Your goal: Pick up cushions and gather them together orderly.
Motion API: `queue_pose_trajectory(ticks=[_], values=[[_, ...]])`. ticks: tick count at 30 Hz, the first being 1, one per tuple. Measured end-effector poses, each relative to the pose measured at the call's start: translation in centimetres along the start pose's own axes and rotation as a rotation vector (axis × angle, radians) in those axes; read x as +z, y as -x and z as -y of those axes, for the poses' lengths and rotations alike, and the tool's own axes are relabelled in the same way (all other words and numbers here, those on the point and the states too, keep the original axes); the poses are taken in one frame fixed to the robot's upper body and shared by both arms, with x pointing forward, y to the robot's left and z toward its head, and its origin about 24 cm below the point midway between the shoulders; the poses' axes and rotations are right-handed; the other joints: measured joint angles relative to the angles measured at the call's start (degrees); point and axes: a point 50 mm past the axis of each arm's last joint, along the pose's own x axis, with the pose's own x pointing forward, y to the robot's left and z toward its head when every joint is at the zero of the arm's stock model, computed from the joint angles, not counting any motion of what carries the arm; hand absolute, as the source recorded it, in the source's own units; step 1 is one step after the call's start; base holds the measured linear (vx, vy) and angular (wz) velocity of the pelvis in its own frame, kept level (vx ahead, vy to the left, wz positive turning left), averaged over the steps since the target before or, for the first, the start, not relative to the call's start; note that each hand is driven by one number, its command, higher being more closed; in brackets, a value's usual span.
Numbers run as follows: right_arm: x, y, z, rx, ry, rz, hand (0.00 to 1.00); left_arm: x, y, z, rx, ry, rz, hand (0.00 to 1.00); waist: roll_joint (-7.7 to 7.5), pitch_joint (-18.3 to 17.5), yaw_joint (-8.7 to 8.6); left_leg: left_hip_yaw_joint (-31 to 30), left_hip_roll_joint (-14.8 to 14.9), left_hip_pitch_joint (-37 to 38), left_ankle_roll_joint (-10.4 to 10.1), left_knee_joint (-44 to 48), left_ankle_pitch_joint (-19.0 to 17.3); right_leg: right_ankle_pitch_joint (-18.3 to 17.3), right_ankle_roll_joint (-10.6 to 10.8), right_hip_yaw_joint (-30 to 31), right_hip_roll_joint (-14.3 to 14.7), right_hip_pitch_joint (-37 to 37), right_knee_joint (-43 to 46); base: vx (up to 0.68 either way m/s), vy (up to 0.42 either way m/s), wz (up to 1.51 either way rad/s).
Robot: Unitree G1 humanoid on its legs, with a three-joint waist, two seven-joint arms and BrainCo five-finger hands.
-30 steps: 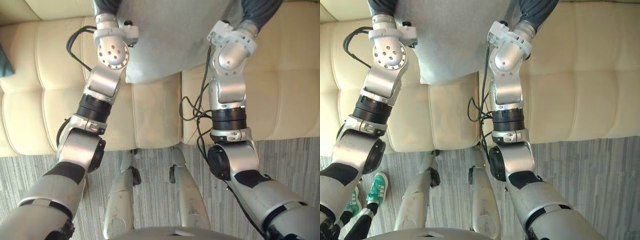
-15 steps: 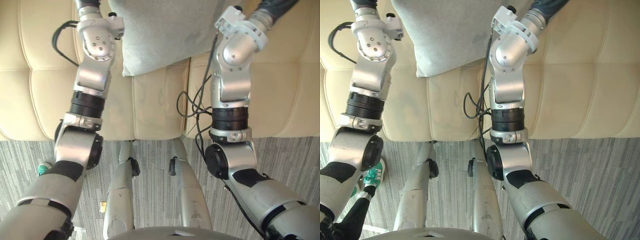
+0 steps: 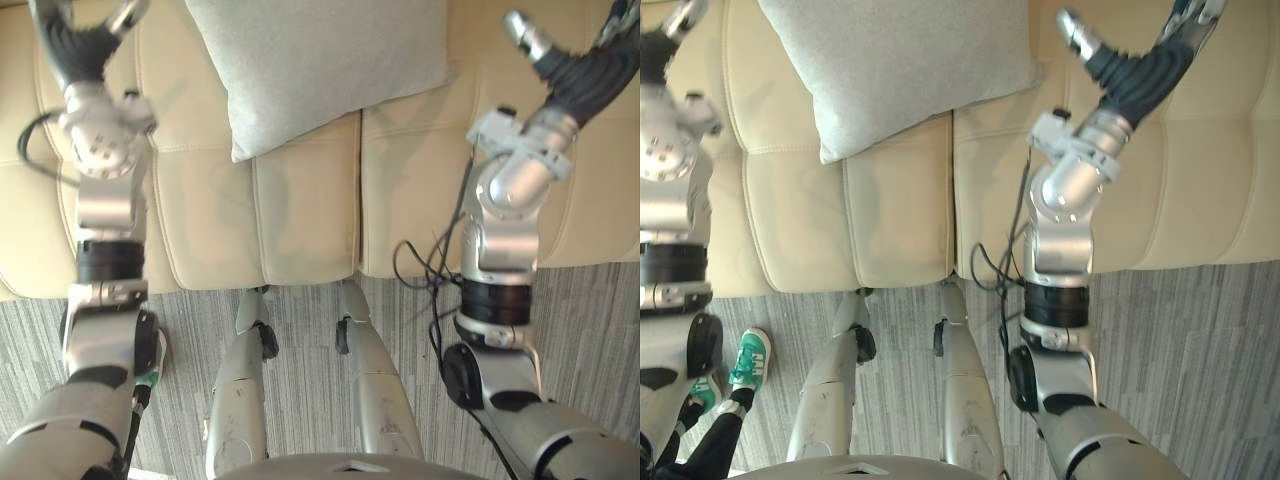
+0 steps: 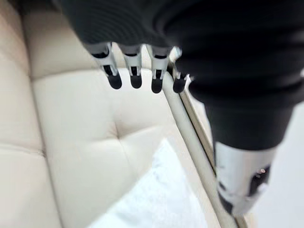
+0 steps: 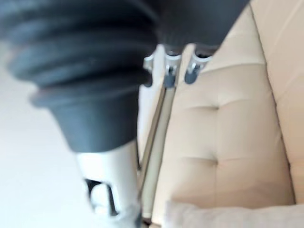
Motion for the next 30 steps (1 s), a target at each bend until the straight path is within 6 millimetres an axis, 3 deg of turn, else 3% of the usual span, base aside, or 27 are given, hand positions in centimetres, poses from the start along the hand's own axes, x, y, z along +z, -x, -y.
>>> queue_pose_trajectory(ticks=[1,4,5,7,8,10,12,14,17,20,22,25,30], values=[[-0.8,1.4,0.8,0.058,0.005,-0.039,0.0,-2.1,1.4,-2.1,0.031,-0.035,-0.073,0.0,0.01,-0.01,-0.03,0.16,0.09,0.89,0.31,0.0,-0.42,-0.67,-0.14,-0.3,0.04,0.77,0.63,-0.04,0.01,0.07],[-2.2,3.8,2.2,0.127,0.022,-0.126,0.0,-4.5,4.2,-5.3,0.062,-0.105,-0.157,0.0,0.0,-0.05,0.13,0.3,0.11,1.78,0.39,0.02,-0.46,-1.27,-0.44,-0.69,-0.06,1.72,0.89,-0.03,0.008,0.07],[-3.1,5.3,3.0,0.159,0.039,-0.188,0.0,-6.0,6.3,-7.0,0.092,-0.135,-0.226,0.0,0.0,-0.05,0.35,0.41,0.06,2.61,0.46,0.02,-0.5,-1.28,-0.44,-0.66,-0.11,2.49,0.86,0.0,0.0,0.0],[-4.0,6.9,3.9,0.186,0.051,-0.265,0.0,-7.7,8.9,-8.4,0.122,-0.152,-0.316,0.0,0.01,-0.05,0.78,0.54,0.07,4.09,0.64,0.03,-0.66,-1.4,-0.36,-0.62,-0.09,3.95,0.81,0.0,-0.004,-0.02],[-4.7,8.4,4.7,0.196,0.064,-0.334,0.0,-9.3,11.8,-9.3,0.143,-0.161,-0.413,0.0,0.03,-0.09,0.86,0.57,0.12,5.97,0.92,0.04,-0.96,-1.89,-0.5,-0.63,-0.03,5.81,0.87,0.0,0.0,0.0],[-5.4,10.3,5.8,0.213,0.094,-0.406,0.0,-11.2,16.0,-9.4,0.155,-0.149,-0.547,0.0,0.0,-0.99,1.01,0.66,0.14,8.46,1.18,0.03,-1.9,-2.75,-0.47,-0.63,0.0,8.22,0.87,0.0,0.0,0.0],[-6.9,14.0,7.5,0.24,0.148,-0.564,0.0,-13.1,22.6,-8.4,0.095,-0.138,-0.749,0.0,-0.08,-2.88,1.43,0.83,0.24,13.37,0.92,0.03,-3.04,-4.1,-0.5,-0.66,0.1,13.16,0.74,0.02,-0.036,-0.04],[-8.3,18.1,9.0,0.279,0.203,-0.746,0.0,-13.7,28.0,-7.7,0.037,-0.127,-0.915,0.0,-0.04,-6.43,1.61,1.01,0.37,17.3,0.95,0.03,-4.36,-5.63,-0.3,-0.68,0.25,16.92,0.77,0.09,-0.041,-0.07],[-9.9,24.3,11.3,0.345,0.302,-1.01,0.0,-14.7,35.5,-7.4,-0.025,-0.117,-1.186,0.0,0.24,-8.66,2.52,1.59,0.75,26.54,-0.25,0.03,-6.62,-8.5,-0.23,-0.43,0.65,25.42,0.69,0.14,-0.042,-0.1],[-10.6,29.6,14.3,0.409,0.455,-1.241,0.0,-14.8,41.1,-7.8,-0.062,-0.131,-1.403,0.0,0.48,-12.73,2.92,1.37,1.0,31.3,-0.51,0.05,-8.48,-10.72,-0.48,-1.06,0.88,30.12,1.1,0.14,-0.023,0.05],[-10.8,32.5,15.9,0.429,0.54,-1.378,0.0,-14.9,43.4,-7.8,-0.109,-0.155,-1.497,0.0,0.58,-14.04,2.98,0.94,1.02,33.45,-0.71,0.05,-9.12,-11.56,-0.54,-1.64,0.9,32.62,1.05,0.12,-0.021,0.12],[-10.6,36.0,17.8,0.407,0.605,-1.553,0.0,-15.0,45.1,-7.8,-0.151,-0.185,-1.58,0.0,0.44,-14.82,3.09,0.21,1.02,36.27,-1.08,0.05,-9.44,-12.58,-0.51,-2.27,0.88,35.79,1.02,0.08,-0.01,0.12],[-10.4,38.4,18.8,0.367,0.632,-1.702,0.0,-15.7,45.0,-8.1,-0.194,-0.247,-1.599,0.0,-0.33,-14.7,3.4,2.83,0.96,40.81,-1.51,0.07,-10.77,-11.9,0.15,1.35,1.59,38.21,1.91,0.07,-0.002,-0.34]])
